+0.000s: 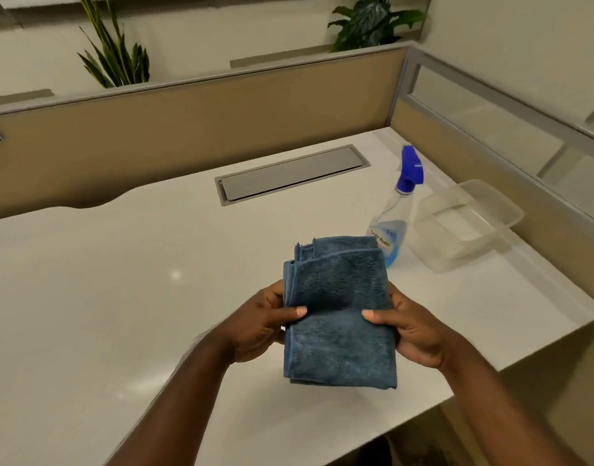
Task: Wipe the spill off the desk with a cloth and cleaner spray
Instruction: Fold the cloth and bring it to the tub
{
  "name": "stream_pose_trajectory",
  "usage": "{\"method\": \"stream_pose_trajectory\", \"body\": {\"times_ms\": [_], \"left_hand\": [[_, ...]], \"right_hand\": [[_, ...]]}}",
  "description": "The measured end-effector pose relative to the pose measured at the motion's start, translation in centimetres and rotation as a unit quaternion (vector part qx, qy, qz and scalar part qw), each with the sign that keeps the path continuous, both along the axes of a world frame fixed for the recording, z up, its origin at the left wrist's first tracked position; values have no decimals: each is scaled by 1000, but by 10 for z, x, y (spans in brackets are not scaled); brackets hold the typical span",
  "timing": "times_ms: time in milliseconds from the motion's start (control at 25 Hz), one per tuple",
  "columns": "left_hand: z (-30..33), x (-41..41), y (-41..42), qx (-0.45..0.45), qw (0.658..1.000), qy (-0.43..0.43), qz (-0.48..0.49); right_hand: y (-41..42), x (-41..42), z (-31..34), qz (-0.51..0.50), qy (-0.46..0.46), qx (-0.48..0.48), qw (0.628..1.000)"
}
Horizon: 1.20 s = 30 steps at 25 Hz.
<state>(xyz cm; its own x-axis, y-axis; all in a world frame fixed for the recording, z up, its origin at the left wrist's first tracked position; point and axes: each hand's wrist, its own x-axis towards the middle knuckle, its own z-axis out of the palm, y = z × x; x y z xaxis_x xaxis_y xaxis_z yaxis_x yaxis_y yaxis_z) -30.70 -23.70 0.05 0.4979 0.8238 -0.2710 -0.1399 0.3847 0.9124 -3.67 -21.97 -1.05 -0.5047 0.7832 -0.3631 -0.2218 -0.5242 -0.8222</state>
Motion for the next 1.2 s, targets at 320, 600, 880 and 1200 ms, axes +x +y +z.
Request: {"method": "stream_pose_trajectory", "body": {"times_ms": [320,600,880,1200], "left_hand": [[33,138,48,74,994,-60,-50],[30,210,76,211,962,154,76],[9,229,99,351,913,168,119],[9,298,134,411,858,256,169]], "right_hand": [[47,145,22,-21,158,2,987],[93,200,40,38,6,163,986],[108,213,27,34,-233,174,956],[129,247,32,-280,-196,312,886]]}}
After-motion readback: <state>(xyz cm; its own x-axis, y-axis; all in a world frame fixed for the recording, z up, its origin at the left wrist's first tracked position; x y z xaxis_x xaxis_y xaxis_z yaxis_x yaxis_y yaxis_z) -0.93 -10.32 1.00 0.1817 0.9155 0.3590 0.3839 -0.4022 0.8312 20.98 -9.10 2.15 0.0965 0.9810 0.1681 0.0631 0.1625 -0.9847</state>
